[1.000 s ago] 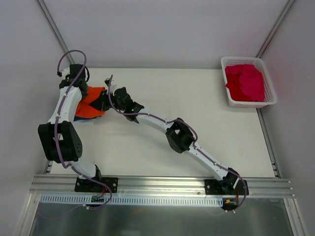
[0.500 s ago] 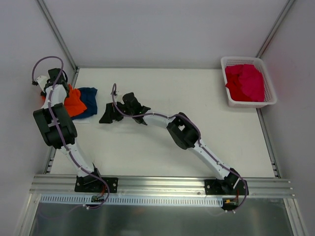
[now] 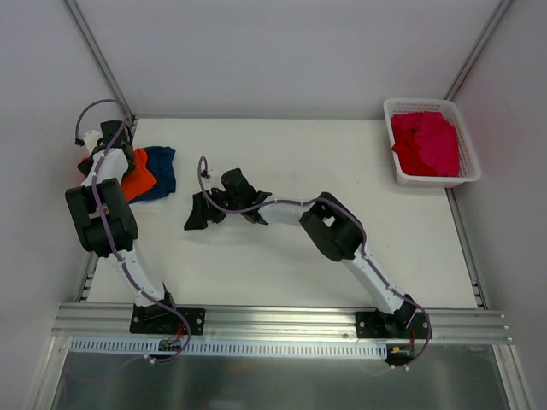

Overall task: Fold and stack the t-shirts
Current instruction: Neatly place the folded tshirt to the corner

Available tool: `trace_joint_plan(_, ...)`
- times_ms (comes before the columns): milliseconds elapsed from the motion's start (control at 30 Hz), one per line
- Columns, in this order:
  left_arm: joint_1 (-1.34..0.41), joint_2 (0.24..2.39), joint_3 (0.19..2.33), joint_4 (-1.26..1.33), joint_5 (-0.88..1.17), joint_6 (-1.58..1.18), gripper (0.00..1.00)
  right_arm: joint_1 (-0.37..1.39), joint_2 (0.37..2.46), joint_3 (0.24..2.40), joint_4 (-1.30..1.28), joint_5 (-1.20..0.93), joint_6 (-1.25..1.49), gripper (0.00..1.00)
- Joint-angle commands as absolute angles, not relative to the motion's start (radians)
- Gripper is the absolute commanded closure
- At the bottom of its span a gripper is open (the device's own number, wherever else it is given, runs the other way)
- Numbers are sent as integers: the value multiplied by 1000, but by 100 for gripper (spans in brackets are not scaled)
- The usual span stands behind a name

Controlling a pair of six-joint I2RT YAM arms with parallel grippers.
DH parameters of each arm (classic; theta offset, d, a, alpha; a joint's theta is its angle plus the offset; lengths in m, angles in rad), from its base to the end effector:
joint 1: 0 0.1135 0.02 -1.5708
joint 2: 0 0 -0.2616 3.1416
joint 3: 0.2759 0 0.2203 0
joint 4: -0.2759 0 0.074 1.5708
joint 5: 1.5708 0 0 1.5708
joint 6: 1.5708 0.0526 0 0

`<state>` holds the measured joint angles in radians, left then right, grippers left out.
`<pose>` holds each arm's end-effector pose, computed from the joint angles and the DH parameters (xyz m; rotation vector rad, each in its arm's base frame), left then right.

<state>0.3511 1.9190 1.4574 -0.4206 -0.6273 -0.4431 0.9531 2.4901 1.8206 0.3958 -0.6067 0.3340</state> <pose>0.3648 0.1665 0.2287 -1.1546 2.0502 0.7187 0.2908 0.4611 0.1560 -1.0616 1.7610 1.4109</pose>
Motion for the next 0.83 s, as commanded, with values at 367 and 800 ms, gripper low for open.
trace_joint_plan(367, -115, 1448, 1587, -308, -747, -304, 24, 934, 1693, 1579, -390, 366, -271, 1)
trace_joint_plan(800, -479, 1261, 1287, -311, -494, -356, 29, 933, 1004, 1154, -607, 831, -120, 1)
